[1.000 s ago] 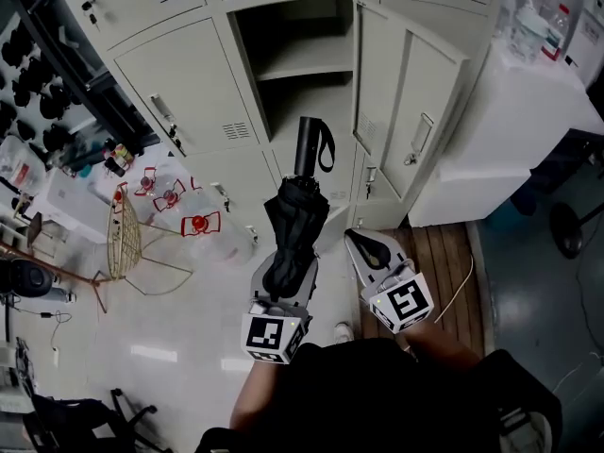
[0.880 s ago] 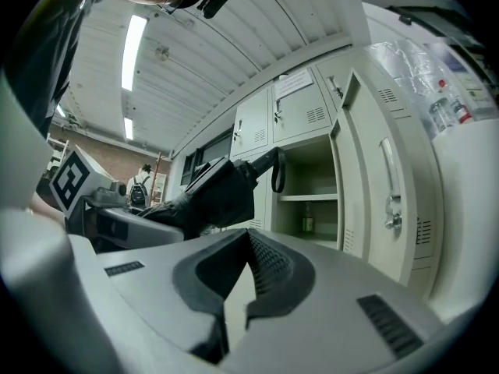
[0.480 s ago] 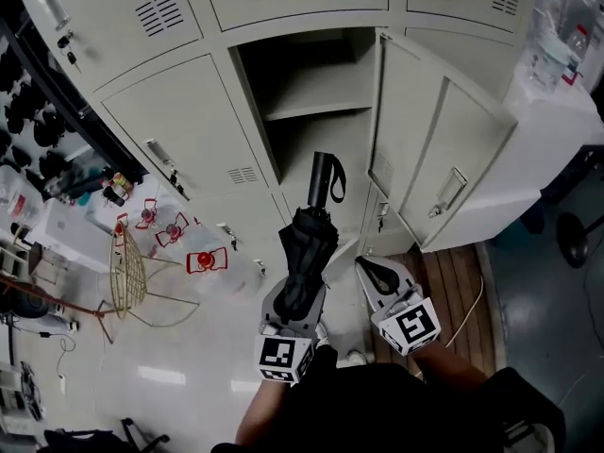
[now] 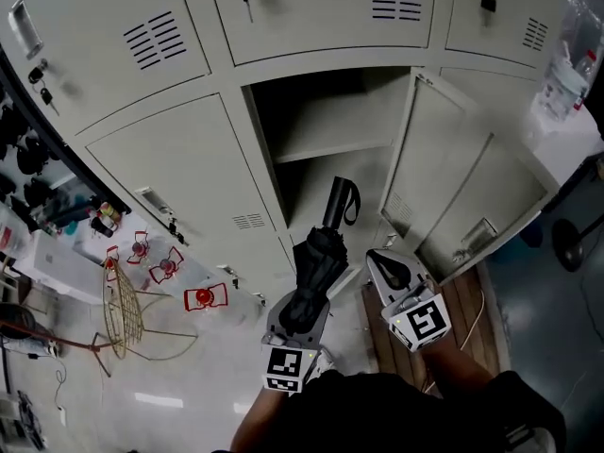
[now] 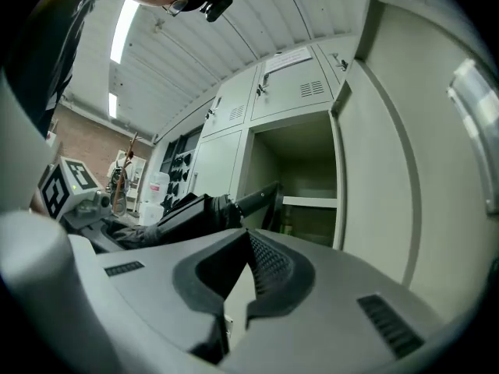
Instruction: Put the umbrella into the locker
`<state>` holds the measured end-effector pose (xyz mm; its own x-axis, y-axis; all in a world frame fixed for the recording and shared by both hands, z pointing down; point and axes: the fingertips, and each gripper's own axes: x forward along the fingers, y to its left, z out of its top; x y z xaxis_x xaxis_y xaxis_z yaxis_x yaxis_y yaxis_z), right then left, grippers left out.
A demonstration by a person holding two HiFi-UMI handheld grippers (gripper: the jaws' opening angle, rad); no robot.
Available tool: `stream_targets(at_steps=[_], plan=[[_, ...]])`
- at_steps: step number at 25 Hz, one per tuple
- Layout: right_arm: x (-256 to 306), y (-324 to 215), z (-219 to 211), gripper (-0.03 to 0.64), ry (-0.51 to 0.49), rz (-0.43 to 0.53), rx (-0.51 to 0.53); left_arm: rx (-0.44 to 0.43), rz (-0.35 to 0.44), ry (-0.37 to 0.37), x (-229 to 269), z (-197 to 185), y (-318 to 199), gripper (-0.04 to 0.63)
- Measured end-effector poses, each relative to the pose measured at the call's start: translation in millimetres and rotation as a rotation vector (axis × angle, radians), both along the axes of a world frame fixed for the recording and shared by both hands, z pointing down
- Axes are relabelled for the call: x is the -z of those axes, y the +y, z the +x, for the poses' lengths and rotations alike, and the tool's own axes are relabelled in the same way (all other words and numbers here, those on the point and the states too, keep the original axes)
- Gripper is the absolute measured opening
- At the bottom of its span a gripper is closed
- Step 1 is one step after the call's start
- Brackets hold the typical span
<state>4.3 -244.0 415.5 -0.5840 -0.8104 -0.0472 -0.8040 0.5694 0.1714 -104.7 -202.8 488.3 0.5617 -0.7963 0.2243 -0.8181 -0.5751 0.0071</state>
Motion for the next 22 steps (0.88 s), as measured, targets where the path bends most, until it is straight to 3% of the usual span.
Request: stream_targets(at_steps=[10,17,22], plan=[[2.4,-30.8,-8.9,0.000,0.001,-0.037,-0.058,0.011,-0.120,-0.022,-37.6,-8.2,-64.8,0.215],[-18.2,-38.9,-26.6,0.000,0.052,-0.106,0.064,0.031,-0.168,-0.060,-49.4,8.9,-106.3,0.215],[-22.7,-53.3,-22.5,0.000,0.035,-0.120,0.081,0.031,-0.173,-0.101,-54.0,22.3,-134.2,0.215]])
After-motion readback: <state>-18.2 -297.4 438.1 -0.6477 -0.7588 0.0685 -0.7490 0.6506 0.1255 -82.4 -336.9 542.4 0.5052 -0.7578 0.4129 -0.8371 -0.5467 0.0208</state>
